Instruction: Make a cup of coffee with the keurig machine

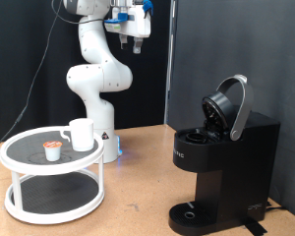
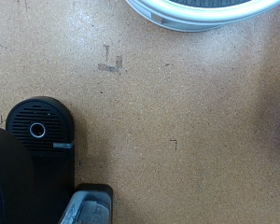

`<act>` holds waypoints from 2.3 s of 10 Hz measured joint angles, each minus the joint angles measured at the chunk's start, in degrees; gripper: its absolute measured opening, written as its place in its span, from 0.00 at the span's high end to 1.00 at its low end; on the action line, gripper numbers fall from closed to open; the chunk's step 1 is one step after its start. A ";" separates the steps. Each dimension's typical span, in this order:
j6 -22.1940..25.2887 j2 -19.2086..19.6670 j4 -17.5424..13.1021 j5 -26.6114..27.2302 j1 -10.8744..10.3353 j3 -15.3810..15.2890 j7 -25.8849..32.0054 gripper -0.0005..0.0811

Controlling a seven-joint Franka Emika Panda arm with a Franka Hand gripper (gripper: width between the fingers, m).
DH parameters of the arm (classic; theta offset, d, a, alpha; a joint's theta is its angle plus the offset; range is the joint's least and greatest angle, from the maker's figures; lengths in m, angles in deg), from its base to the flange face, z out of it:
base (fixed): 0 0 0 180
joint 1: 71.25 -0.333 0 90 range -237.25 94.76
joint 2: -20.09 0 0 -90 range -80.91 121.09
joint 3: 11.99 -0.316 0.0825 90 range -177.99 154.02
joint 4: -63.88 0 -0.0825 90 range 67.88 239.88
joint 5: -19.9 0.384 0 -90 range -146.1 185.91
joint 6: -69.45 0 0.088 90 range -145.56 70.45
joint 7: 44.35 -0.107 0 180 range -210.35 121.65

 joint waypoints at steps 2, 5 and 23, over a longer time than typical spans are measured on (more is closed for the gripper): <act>-0.27 0.00 -0.10 0.00 0.14 1.46 1.41 0.09; -0.13 0.46 -1.23 -1.76 1.63 6.32 5.90 0.09; -0.84 8.22 -7.89 -9.85 5.95 21.59 23.53 0.09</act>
